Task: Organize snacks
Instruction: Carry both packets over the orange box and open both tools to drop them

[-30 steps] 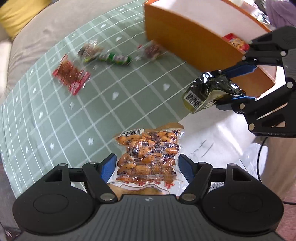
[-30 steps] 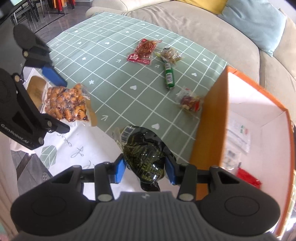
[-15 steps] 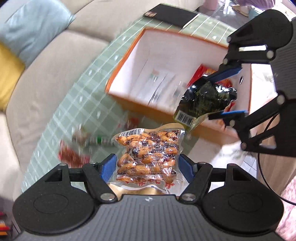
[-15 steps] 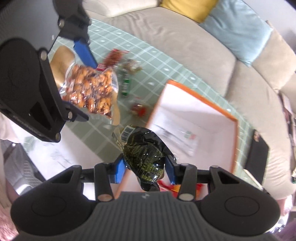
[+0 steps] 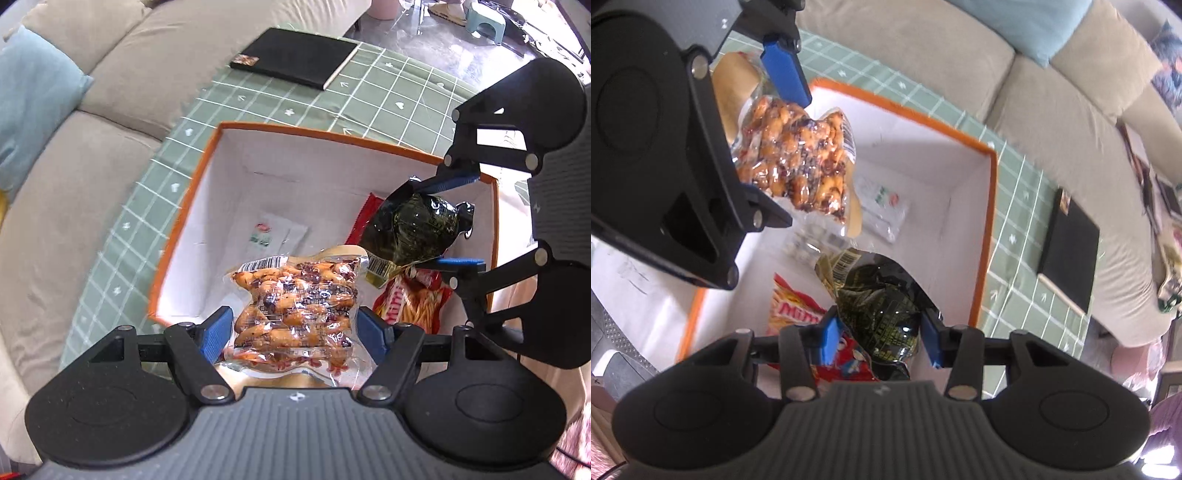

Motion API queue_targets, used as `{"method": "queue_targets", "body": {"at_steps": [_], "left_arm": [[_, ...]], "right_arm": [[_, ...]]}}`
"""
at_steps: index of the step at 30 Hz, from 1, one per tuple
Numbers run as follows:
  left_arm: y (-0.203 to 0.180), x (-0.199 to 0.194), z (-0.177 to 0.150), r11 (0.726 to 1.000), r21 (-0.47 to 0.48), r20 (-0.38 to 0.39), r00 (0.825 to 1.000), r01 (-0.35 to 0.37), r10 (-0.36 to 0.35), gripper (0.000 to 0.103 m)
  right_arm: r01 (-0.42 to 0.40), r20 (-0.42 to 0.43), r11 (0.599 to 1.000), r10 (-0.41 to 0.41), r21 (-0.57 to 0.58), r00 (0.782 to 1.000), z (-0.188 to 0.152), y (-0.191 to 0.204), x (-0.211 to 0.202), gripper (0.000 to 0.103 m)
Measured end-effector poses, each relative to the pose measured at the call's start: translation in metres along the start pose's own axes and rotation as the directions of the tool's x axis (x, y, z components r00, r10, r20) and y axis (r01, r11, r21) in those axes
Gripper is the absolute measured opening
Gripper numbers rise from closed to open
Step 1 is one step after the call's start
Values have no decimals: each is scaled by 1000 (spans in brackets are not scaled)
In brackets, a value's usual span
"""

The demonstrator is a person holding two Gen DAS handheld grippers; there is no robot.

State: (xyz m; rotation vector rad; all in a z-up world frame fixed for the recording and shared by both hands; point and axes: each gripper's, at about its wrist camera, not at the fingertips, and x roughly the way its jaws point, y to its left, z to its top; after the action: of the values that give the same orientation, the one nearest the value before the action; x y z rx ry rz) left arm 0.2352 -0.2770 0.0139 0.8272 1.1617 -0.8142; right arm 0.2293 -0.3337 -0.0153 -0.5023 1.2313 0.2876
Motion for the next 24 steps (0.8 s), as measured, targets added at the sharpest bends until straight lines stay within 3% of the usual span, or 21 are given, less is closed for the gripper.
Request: {"method": "queue_targets", "body": {"at_steps": [15, 24], "left_arm": [[11, 90, 5, 995, -91, -86, 995, 46, -54, 84], [21, 121, 3, 989, -147, -107, 994, 12, -28, 84]], "right_arm": [[-27, -48, 1000, 28, 15, 998, -1, -7, 71, 44], [-41, -54, 999, 40, -7, 998, 2, 0, 96, 45]]}}
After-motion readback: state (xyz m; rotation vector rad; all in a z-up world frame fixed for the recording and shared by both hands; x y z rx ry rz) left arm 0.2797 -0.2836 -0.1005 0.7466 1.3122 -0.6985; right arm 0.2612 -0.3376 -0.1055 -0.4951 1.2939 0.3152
